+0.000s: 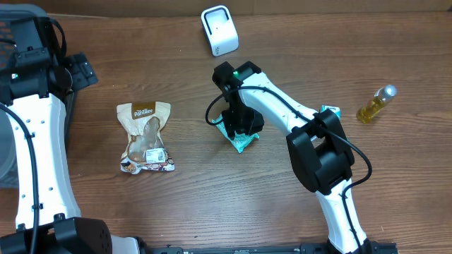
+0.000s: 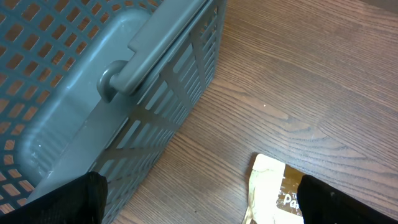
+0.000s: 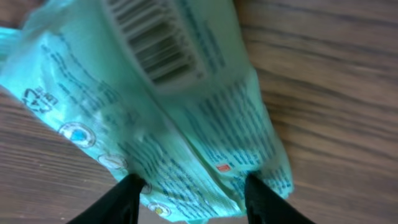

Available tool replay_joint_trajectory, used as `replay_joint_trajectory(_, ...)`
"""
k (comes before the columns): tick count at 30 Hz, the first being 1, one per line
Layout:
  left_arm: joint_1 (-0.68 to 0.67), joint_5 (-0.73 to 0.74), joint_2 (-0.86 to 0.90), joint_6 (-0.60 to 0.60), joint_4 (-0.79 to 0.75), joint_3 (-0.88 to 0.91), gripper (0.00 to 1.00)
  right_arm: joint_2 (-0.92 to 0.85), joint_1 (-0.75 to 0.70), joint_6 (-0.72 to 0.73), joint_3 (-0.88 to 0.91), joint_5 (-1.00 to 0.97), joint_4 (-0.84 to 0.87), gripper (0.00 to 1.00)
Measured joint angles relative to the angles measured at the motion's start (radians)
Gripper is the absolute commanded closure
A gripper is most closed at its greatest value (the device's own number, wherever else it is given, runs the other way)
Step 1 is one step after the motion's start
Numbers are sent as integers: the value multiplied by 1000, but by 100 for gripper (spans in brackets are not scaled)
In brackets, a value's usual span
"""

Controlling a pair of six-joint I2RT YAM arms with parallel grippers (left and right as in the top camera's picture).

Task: Scan the item barcode

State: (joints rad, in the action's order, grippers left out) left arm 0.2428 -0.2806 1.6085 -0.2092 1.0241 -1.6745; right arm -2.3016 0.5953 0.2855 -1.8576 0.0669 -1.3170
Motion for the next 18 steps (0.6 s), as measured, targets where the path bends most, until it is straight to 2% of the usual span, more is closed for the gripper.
replay_joint_trajectory(2, 0, 0, 0, 0, 0, 0, 1, 11, 0, 1, 27, 4, 26, 44)
replay_joint_trajectory(5, 0, 0, 0, 0, 0, 0, 0, 21, 0, 0, 48, 7, 42, 36)
replay_joint_trajectory(10, 0, 0, 0, 0, 0, 0, 0, 19, 1, 1, 38, 8, -4, 29)
replay_joint_trajectory(13, 0, 0, 0, 0, 0, 0, 0, 5, 1, 0, -33, 7, -109, 25)
replay_joint_trajectory(18, 0, 0, 0, 0, 0, 0, 0, 2, 2, 2, -187, 7, -211, 25)
